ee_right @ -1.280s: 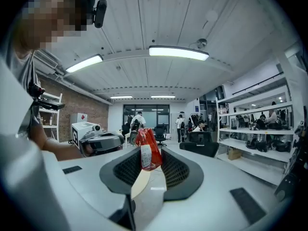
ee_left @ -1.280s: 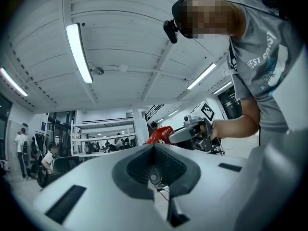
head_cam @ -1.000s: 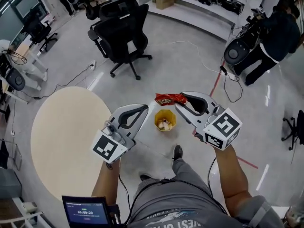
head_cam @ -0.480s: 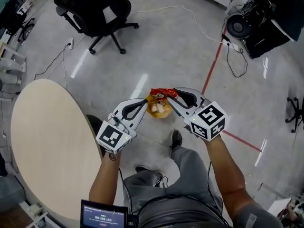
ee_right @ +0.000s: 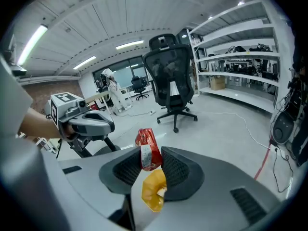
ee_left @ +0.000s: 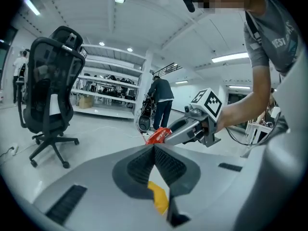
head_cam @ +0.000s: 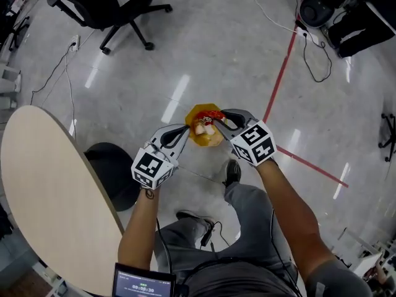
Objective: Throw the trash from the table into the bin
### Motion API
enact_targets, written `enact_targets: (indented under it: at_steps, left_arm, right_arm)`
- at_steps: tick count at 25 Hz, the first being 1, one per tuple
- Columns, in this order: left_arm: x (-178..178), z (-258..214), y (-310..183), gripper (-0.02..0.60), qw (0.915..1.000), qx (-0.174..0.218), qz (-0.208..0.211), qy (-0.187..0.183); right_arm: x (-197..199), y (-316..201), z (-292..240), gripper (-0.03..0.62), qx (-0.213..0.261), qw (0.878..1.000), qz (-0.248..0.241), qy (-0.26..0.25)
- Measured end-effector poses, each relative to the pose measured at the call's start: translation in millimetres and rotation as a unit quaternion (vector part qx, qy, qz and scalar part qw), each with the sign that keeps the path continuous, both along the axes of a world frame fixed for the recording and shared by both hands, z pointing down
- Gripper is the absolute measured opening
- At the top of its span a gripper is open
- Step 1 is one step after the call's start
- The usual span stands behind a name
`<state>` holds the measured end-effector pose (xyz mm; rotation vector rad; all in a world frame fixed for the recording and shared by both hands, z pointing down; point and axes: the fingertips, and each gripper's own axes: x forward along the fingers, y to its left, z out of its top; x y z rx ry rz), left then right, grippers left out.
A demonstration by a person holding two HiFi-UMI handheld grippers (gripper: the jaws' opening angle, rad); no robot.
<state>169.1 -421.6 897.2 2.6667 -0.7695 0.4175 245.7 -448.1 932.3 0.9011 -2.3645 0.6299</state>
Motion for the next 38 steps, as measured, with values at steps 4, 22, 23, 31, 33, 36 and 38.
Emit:
enact_targets:
  at_steps: [4, 22, 23, 31, 33, 36, 38]
  left_arm:
    - [2, 45, -9, 0.041, 0.9996, -0.025, -0.003, -0.012]
    - [10, -24, 20, 0.041, 0.9962, -0.083, -0.014, -0.025]
    - [14, -43, 18, 0.041, 0.9968, -0.076, -0.015, -0.018]
    - [17, -198, 33, 0.041, 0.9997, -0.007, -0.021, 0.012]
    - [13, -233, 40, 0.041, 0.9995, 0.012, -0.021, 0.02]
    - [7, -295, 52, 0.041, 0.9984, 0.045, -0.019, 0.028]
    - [-5, -341, 65, 0.041, 0.997, 0.069, -0.018, 0.029]
  right_arm:
    - [1, -7, 59, 0.124, -0.028, 0.999, -0.012, 0.027]
    - [21, 43, 19, 0.126, -0.094, 0.994, -0.019, 0.05]
    - [25, 42, -1, 0.126, -0.088, 0.995, -0.014, 0.043]
    - [33, 40, -178, 0.126, 0.0, 1.0, 0.011, -0.025]
    - [30, 47, -221, 0.124, 0.023, 0.999, 0.01, -0.04]
    - [19, 59, -293, 0.124, 0.057, 0.996, -0.004, -0.063]
    - [5, 67, -346, 0.014, 0.088, 0.993, -0.012, -0.076]
